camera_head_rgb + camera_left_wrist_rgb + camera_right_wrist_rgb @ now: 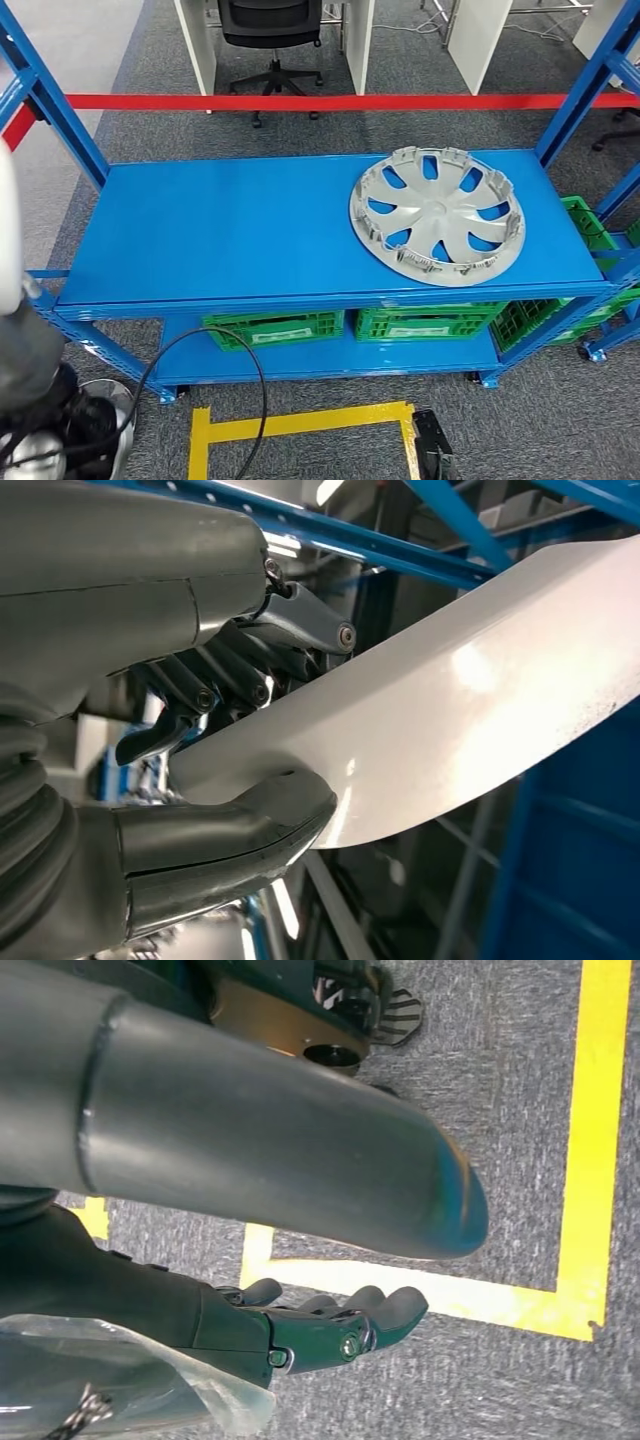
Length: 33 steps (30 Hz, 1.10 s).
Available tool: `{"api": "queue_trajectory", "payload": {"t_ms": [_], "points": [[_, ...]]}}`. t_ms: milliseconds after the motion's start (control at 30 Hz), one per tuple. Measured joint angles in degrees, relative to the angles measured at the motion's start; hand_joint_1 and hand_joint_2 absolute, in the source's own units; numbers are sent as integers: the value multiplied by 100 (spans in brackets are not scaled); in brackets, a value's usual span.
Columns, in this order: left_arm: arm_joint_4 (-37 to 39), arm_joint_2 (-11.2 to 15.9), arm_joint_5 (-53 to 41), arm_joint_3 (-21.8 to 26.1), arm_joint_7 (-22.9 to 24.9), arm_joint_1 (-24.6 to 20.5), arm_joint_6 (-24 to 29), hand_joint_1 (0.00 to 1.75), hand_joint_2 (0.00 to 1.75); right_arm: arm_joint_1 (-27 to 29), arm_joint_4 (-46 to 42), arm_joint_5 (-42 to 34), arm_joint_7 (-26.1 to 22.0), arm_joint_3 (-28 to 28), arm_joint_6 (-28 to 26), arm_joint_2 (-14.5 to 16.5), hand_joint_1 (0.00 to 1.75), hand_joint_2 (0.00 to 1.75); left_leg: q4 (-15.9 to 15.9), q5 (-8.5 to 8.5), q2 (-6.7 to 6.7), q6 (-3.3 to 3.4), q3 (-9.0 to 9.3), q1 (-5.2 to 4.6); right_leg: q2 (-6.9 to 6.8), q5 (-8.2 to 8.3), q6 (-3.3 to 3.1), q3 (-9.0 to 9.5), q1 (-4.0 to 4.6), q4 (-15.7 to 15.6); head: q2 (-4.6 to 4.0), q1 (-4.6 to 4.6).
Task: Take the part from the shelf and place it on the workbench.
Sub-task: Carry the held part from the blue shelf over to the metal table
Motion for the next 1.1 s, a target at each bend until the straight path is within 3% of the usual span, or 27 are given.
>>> {"api": "queue_trajectory", "payload": {"t_ms": [100,200,233,267,367,400,433,467,533,600,667,733,800,867,900,933,967,1033,1100], "points": [[-326,25,60,-161,-24,210,-48,175,175,10,1,0,-5,-68,15,1,0,0,11,0,-2,11,-1,-10,-5,14,14,6,-8,-14,0,0],[-549,52,157,-271,-67,313,-123,175,175,16,1,18,-45,-91,22,0,0,0,-117,65,-4,105,61,-9,-14,45,80,31,-16,-89,0,0],[-604,58,209,-303,-79,337,-161,175,175,18,1,24,-68,-93,14,-4,0,0,-215,112,-1,138,108,13,-15,-15,91,-2,-10,-24,0,6],[-649,62,252,-337,-88,364,-196,175,175,20,1,37,-96,-95,-7,-9,0,0,-297,153,3,157,149,35,-16,-129,101,-91,-6,156,0,15],[-707,72,321,-411,-120,482,-260,175,175,43,1,110,-181,-94,-93,-22,0,0,-345,171,8,166,175,58,-16,-574,161,-593,-47,1166,0,36],[-717,75,332,-426,-137,520,-266,175,175,54,1,131,-201,-93,-107,-26,0,0,-335,161,7,153,175,66,-17,-599,193,-703,-67,1364,0,36],[-724,79,341,-438,-151,548,-268,175,175,61,1,142,-214,-93,-112,-30,0,0,-319,147,6,132,176,79,-19,-527,225,-724,-90,1375,0,35],[-731,83,347,-450,-163,571,-266,175,175,62,1,158,-221,-93,-111,-35,0,0,-286,122,3,95,177,102,-24,-354,258,-630,-118,1162,0,36],[-754,88,350,-465,-171,606,-257,175,175,54,2,195,-224,-93,-107,-39,0,0,-160,36,-2,-19,155,130,-26,-54,334,-292,-164,480,0,49],[-789,95,350,-473,-174,634,-246,175,175,53,5,219,-227,-94,-104,-35,0,0,-19,-41,-10,-120,102,116,-4,-8,278,-108,-180,152,0,64],[-817,103,351,-481,-176,662,-235,175,175,66,12,231,-198,-99,-111,-37,0,0,33,-61,-18,-158,76,109,16,-47,131,-112,-171,197,0,53],[-831,110,353,-487,-176,681,-221,175,175,75,20,259,-161,-102,-122,-39,0,0,113,-139,-19,-189,55,133,15,-51,51,-111,-161,209,0,35],[-846,115,352,-493,-176,687,-214,175,175,73,24,289,-153,-102,-129,-39,0,0,569,-416,-18,-222,-140,145,9,-55,-4,-102,-149,204,0,29],[-857,120,352,-498,-176,702,-210,175,175,73,28,306,-151,-102,-131,-39,0,0,1347,-757,-17,-227,-505,142,-1,-66,-38,-99,-119,204,0,28],[-858,123,352,-498,-176,713,-209,175,175,74,29,309,-149,-102,-131,-40,0,0,1627,-827,-17,-213,-645,139,-4,-73,-52,-94,-100,205,0,28],[-858,126,352,-498,-176,721,-207,175,175,74,31,309,-148,-102,-131,-40,0,0,1699,-775,-17,-185,-692,131,-2,-79,-63,-84,-79,205,0,28],[-859,128,352,-498,-176,727,-206,175,175,73,32,310,-146,-102,-131,-40,0,0,1552,-616,-18,-142,-639,116,3,-87,-72,-66,-57,205,0,30],[-866,130,352,-499,-176,729,-203,175,175,70,33,313,-146,-102,-131,-37,0,0,852,-190,-21,-7,-340,62,16,-105,-85,-26,-29,197,0,34],[-876,132,352,-500,-176,733,-202,175,175,62,35,316,-145,-103,-131,-34,0,0,318,17,-23,107,-123,4,21,-113,-68,-20,-17,188,0,36]]}}
